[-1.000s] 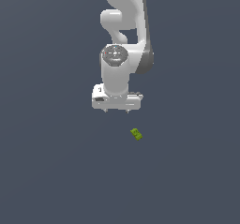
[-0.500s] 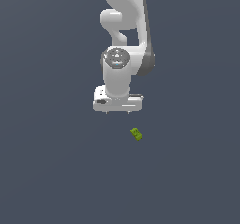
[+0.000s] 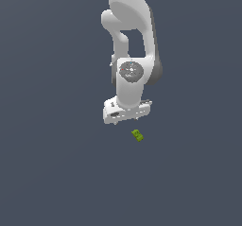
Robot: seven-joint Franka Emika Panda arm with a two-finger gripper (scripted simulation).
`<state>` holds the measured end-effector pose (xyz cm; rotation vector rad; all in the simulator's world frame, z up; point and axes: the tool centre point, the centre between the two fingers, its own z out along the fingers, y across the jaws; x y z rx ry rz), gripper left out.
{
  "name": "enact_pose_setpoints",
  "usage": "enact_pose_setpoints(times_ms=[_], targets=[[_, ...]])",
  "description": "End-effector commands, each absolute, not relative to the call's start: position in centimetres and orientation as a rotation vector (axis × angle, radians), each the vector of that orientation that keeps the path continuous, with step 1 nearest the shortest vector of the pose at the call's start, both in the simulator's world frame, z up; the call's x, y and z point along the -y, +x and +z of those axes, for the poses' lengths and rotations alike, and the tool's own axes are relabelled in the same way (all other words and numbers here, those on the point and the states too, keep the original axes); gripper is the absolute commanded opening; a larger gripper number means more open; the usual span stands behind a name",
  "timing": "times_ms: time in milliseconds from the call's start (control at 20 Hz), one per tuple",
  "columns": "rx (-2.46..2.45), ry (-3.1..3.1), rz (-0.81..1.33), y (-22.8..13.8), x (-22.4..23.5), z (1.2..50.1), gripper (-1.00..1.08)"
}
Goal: Pick up the object and move it to a goal position.
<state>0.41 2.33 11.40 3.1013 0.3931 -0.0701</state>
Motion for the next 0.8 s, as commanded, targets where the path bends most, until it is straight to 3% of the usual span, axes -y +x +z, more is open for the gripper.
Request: enact_pose_setpoints(times_ms=[0,750], targets=[[-0.523,3.084,-0.056,1.1,-3.7,10.2,1.00],[-0.927,3.002,0.000,2.8,-8.5,6.3,1.00]])
